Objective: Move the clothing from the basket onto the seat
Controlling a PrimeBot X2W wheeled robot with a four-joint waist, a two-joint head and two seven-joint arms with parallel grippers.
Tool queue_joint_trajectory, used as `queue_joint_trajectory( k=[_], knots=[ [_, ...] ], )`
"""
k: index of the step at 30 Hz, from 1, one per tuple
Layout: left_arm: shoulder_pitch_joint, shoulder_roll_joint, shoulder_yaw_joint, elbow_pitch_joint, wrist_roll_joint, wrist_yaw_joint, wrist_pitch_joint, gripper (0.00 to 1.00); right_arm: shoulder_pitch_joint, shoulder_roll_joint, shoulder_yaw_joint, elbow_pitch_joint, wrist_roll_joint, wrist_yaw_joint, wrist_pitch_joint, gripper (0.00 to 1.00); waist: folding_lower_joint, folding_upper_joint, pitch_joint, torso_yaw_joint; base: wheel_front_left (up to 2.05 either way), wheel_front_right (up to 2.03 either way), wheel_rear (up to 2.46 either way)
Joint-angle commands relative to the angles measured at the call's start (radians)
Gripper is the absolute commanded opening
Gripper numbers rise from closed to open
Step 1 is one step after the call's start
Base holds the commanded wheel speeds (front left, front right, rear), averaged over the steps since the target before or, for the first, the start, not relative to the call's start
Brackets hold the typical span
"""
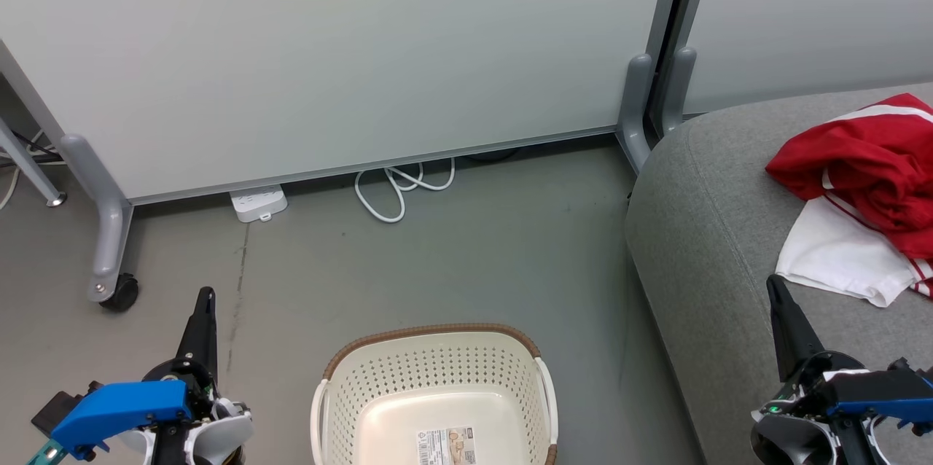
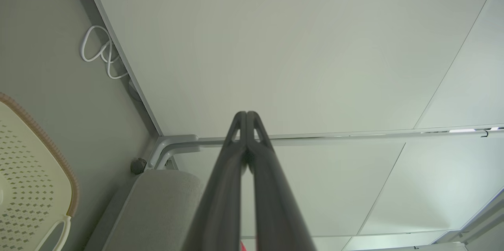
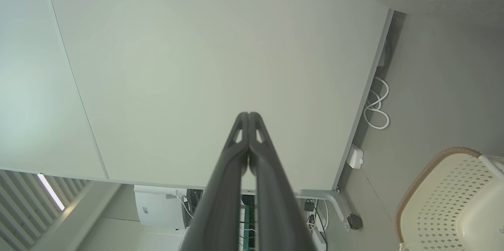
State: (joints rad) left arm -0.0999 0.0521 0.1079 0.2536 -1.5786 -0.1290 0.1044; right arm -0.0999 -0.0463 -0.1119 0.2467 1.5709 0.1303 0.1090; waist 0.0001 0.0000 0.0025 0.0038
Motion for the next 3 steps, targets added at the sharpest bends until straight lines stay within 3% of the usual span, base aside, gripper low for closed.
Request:
queue_joint_trajectory(
  k=[1, 3],
  knots=[
    [-0.013, -0.002, 0.004, -0.008, -0.013, -0.003, 0.007, 0.00, -0.012, -0.007, -0.003, -0.003, 0.018, 0.001, 0.004, 0.00, -0.0001, 0.0000, 0.000, -0.001, 0.00, 0.00, 0.00],
    [-0.014, -0.002, 0.007, -0.010, -0.024, -0.003, 0.010, 0.00, -0.014, -0.007, -0.003, -0.003, 0.030, 0.001, 0.005, 0.00, -0.0001, 0.0000, 0.000, -0.002, 0.00, 0.00, 0.00]
  ],
)
